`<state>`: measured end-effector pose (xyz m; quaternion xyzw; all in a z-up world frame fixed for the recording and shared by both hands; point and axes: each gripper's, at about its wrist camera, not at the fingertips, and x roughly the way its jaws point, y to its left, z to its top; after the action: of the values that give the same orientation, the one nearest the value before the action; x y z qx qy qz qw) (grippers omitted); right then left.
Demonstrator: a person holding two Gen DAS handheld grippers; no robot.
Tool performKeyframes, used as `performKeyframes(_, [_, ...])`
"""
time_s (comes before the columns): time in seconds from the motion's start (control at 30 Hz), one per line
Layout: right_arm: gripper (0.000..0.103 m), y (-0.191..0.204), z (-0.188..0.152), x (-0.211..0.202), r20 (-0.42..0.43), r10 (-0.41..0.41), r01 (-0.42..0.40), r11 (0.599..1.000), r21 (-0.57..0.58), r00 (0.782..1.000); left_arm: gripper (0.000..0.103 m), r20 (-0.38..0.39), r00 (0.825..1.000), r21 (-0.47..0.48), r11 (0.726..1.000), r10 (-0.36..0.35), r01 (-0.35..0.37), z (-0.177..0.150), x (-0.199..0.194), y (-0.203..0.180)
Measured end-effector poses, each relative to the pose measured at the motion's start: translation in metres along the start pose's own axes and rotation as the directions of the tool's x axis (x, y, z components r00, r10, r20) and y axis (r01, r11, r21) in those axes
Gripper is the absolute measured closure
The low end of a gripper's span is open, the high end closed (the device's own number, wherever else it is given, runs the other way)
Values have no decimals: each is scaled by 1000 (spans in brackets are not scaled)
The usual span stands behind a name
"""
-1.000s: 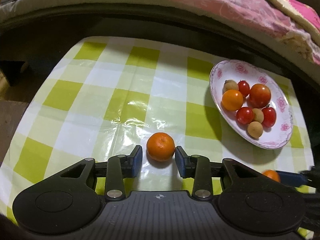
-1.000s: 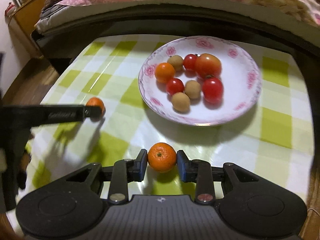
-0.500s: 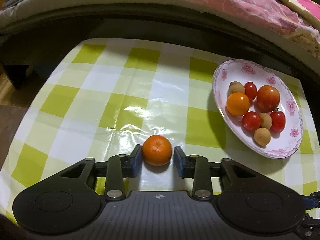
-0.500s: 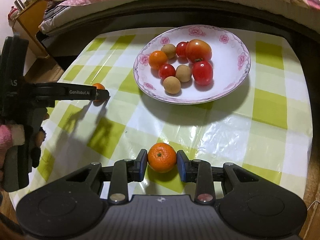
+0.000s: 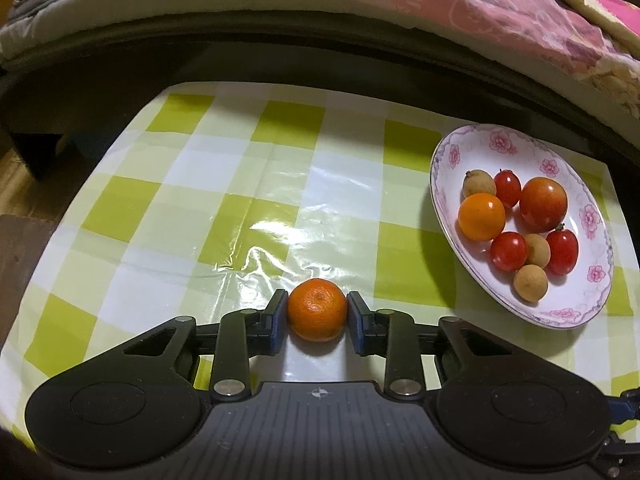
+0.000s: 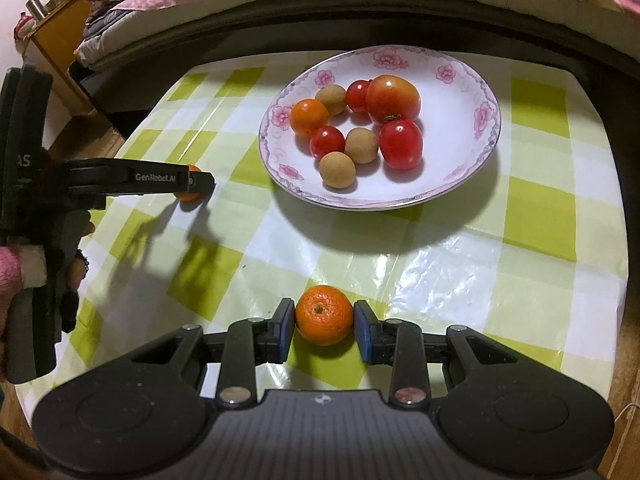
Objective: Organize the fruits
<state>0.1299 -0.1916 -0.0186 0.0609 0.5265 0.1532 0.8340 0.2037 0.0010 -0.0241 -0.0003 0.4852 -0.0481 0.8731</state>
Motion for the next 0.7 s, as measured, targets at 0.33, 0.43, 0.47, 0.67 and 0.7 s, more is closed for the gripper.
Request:
performKeyframes(0.33, [64,6,-7,-3,7,-30,31,998,-61,1000,64,-47,998,110,993,-35,40,-42,-34,-15])
performKeyframes(0.43, [64,9,-15,-6,7,-46,47,995,-92,999,64,-64,996,150,987,-56,65,-60,-46,-23])
performKeyframes(0.47, [64,10,-18,-8,6,-51,52,993,-103,999,64,-69,996,162,984,-60,70,-66,-49,-26])
performKeyframes(0.67, [64,23,-38,-16,18,-100,102,974,-204,995,64,-84,995,269,960,-58,79,-95,-60,-47])
performKeyframes(0.7, [64,25,-41,-16,25,-105,108,970,-218,994,64,-79,996,288,955,-53,73,-99,-61,-49])
